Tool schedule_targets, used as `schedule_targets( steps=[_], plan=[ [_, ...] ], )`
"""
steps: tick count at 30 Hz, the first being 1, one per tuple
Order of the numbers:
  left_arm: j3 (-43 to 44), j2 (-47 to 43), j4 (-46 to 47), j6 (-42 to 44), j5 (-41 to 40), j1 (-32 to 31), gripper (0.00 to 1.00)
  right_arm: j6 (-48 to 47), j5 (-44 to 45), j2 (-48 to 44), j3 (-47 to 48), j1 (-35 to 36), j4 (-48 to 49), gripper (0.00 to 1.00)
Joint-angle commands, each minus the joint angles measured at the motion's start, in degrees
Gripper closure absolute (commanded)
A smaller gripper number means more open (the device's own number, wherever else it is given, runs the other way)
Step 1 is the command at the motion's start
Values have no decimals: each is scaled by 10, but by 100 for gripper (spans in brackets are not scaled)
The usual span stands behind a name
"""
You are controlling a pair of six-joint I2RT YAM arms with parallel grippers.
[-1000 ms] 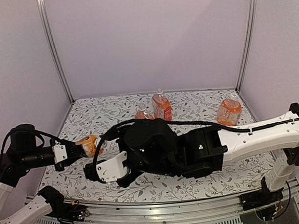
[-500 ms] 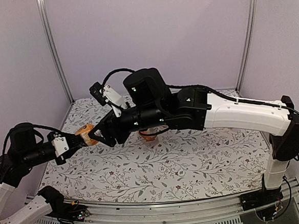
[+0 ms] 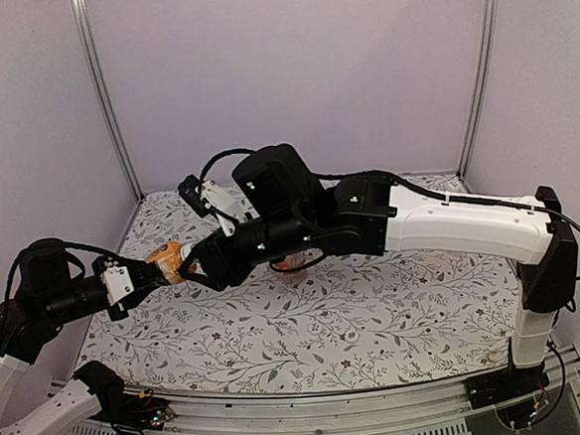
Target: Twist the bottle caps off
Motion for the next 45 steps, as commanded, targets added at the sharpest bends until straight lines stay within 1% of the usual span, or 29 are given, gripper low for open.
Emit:
schedule_targets(
  steps=[1,5,14,16,17,19,24,25,26,28,30,31,32,33,34,36,38,39,42,45],
  plan=[
    [-8,-3,3,0,8,6,63,-7,8,-4,15,0,-2,42],
    [-7,-2,2,2,10,5,63,-14,23,-10,16,0,-2,48],
    [-7,-1,0,5,11,5,63,-31,29,-10,30,-3,1,46],
    [-7,0,0,6,11,5,63,-33,29,-10,32,-3,2,48],
    [-7,0,0,5,11,5,63,-35,29,-9,32,-3,2,51],
    [-6,1,0,6,11,5,63,-34,29,-8,31,-4,0,61],
    [-6,2,0,6,11,5,63,-36,19,-6,27,-4,-19,89],
    [-6,2,0,5,12,6,63,-39,15,-6,27,-3,-26,96],
    [-5,2,0,4,13,5,63,-46,7,-6,27,-4,-35,100],
    [-5,2,-1,2,20,6,64,-80,-13,-9,26,-1,-57,100],
    [-1,2,-16,3,38,5,66,-151,-13,-20,8,23,-77,100],
    [1,2,-30,6,55,5,66,-244,3,-28,-12,42,-79,100],
    [6,2,-52,15,77,5,66,-306,33,-42,-40,64,-79,100],
    [10,3,-80,30,105,5,66,-392,66,-59,-67,84,-75,100],
    [15,3,-108,49,134,5,66,-499,134,-68,-95,104,-68,100],
    [24,4,-161,75,184,5,66,-626,215,-82,-150,132,-44,100],
    [29,4,-208,98,220,4,66,-727,280,-88,-175,146,-20,100],
    [29,3,-222,108,229,5,66,-755,308,-89,-181,150,-6,100],
    [27,2,-244,130,220,5,67,-856,383,-90,-204,161,58,100],
    [28,2,-260,161,209,5,67,-964,430,-91,-236,167,143,100]
  ],
)
